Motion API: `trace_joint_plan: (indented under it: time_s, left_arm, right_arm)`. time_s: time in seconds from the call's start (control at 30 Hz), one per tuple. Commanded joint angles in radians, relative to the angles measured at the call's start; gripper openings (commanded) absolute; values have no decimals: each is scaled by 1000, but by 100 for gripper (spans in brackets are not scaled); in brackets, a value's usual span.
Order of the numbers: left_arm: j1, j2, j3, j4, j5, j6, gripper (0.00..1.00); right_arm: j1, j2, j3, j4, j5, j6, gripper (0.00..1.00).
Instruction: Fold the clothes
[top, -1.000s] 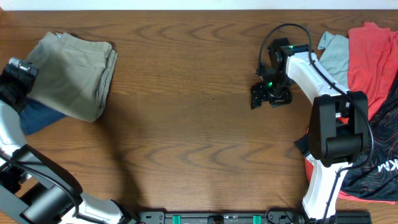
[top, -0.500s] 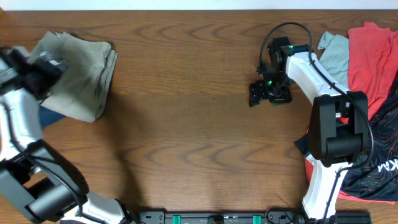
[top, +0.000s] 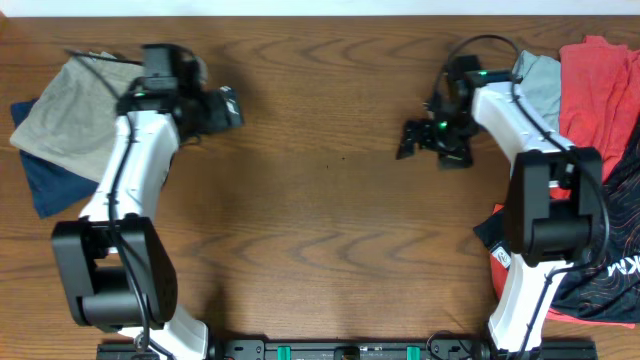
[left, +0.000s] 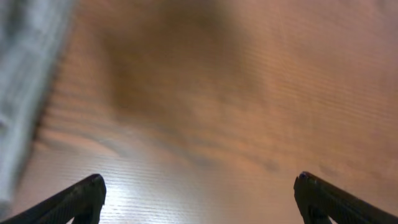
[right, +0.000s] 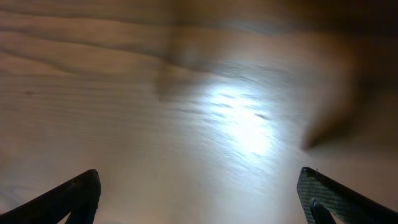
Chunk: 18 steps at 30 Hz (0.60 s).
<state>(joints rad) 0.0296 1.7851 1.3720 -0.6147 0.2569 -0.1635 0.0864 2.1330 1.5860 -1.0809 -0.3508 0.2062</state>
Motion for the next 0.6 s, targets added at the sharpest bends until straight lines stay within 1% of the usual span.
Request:
trace_joint_plan:
  time_s: [0.0,0.2,0.37,0.57]
  left_arm:
    - [-43,13,6,-88,-42,21,98]
    - [-59,13,6,-330,-42,21,98]
    - [-59,13,6,-501,-42,21,98]
    - [-59,13,5,-656,-46,21,98]
  right_arm:
    - [-74,-21,16,-53,26,33,99]
    - [-151,-31,16,-188,120,12,99]
    - [-154,-48,16,-276,216,-11,99]
    - [-151,-77,-8,-385,250,-56,98]
